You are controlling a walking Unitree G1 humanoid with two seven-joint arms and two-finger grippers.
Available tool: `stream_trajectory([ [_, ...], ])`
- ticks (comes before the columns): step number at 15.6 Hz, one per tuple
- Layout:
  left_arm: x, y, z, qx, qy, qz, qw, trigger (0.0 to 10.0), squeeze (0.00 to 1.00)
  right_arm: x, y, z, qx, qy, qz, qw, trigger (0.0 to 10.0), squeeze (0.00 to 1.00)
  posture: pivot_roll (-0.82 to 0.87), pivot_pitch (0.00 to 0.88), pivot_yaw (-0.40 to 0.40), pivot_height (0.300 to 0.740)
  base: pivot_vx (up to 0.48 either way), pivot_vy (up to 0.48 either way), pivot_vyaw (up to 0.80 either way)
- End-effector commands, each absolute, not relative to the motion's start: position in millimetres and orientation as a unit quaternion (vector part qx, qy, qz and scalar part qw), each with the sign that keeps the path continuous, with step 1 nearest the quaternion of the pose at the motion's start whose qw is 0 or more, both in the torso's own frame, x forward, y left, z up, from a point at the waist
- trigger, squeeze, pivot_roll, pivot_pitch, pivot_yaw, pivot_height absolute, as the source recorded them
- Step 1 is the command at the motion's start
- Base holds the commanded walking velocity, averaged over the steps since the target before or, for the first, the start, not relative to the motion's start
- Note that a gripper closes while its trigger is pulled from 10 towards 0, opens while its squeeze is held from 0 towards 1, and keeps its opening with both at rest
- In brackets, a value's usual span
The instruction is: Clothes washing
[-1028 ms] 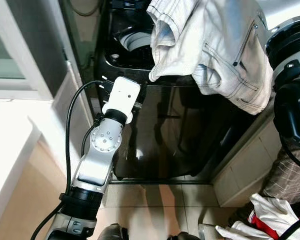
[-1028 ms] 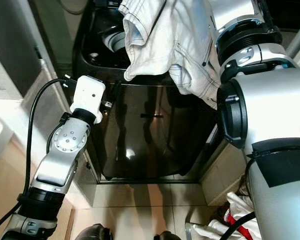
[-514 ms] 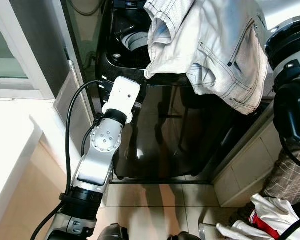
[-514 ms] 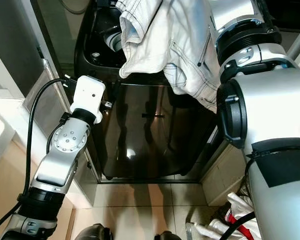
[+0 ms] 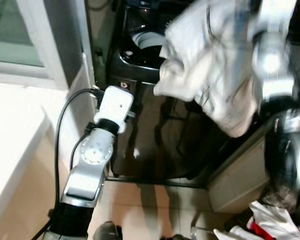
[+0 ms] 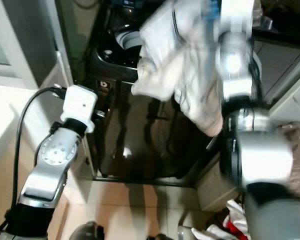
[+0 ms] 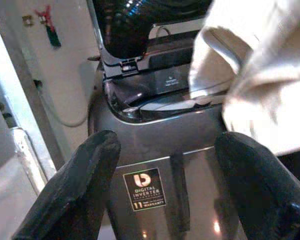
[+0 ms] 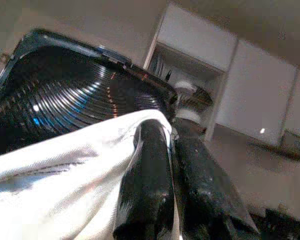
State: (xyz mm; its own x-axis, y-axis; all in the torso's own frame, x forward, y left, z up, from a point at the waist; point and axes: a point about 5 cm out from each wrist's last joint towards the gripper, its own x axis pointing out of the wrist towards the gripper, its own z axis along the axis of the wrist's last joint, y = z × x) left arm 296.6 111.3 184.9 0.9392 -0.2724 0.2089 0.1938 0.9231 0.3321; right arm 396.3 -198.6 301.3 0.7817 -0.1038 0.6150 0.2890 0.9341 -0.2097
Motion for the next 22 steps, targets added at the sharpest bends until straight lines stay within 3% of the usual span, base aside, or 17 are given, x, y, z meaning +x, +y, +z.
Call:
stream_trajectory([
  [1, 295, 103, 188, 0.150, -0.137, -0.145, 0.968, 10.0, 0.00, 375, -200, 334, -0.148, -0.405, -0.127, 0.893, 0.0, 0.00, 0.02, 0.000, -0.083, 0.740, 0.000, 0.000, 0.00],
  [2, 295, 102, 189, 0.149, -0.137, -0.150, 0.968, 10.0, 0.00, 360, -202, 330, -0.158, -0.426, -0.133, 0.881, 0.0, 0.00, 0.00, 0.000, -0.073, 0.740, 0.000, 0.000, 0.00],
  [4, 295, 99, 189, 0.153, -0.136, -0.162, 0.965, 10.0, 0.00, 344, -207, 307, -0.169, -0.414, -0.133, 0.885, 0.0, 0.00, -0.01, 0.000, -0.066, 0.740, 0.000, 0.000, 0.00],
  [6, 296, 96, 187, 0.163, -0.129, -0.175, 0.962, 10.0, 0.00, 327, -214, 270, -0.188, -0.365, -0.128, 0.903, 0.0, 0.00, -0.01, 0.000, -0.064, 0.740, 0.000, 0.000, 0.00],
  [8, 293, 102, 181, 0.179, -0.112, -0.177, 0.961, 10.0, 0.00, 303, -213, 195, -0.184, -0.235, -0.089, 0.950, 0.0, 0.00, -0.01, 0.000, -0.051, 0.740, 0.000, 0.000, 0.00],
  [12, 288, 108, 170, 0.180, -0.085, -0.159, 0.967, 10.0, 0.00, 287, -197, 129, -0.115, -0.097, -0.001, 0.989, 0.0, 0.00, 0.01, 0.000, -0.043, 0.740, 0.000, 0.000, 0.00],
  [14, 290, 112, 164, 0.146, -0.068, -0.111, 0.981, 10.0, 0.00, 289, -184, 115, -0.052, -0.042, 0.056, 0.996, 0.0, 0.00, 0.01, 0.000, -0.043, 0.740, 0.000, 0.000, 0.00],
  [16, 296, 119, 148, 0.110, -0.033, -0.083, 0.990, 10.0, 0.00, 300, -176, 106, -0.051, -0.028, 0.091, 0.994, 0.0, 0.00, 0.00, 0.000, -0.042, 0.740, 0.000, 0.000, 0.00],
  [18, 299, 132, 112, 0.131, 0.017, -0.064, 0.989, 10.0, 0.00, 309, -180, 77, -0.034, 0.046, 0.083, 0.995, 0.0, 0.00, 0.00, 0.000, -0.044, 0.740, 0.000, 0.000, 0.00],
  [20, 290, 139, 43, 0.138, 0.135, -0.108, 0.975, 10.0, 0.00, 304, -180, 28, -0.067, 0.164, 0.088, 0.980, 0.0, 0.00, 0.00, 0.000, -0.037, 0.740, 0.000, 0.000, 0.00],
  [22, 272, 138, -15, 0.100, 0.293, -0.130, 0.942, 10.0, 0.00, 290, -176, -6, 0.021, 0.298, 0.070, 0.952, 0.0, 0.00, 0.03, 0.000, -0.051, 0.740, 0.000, 0.000, 0.00],
])
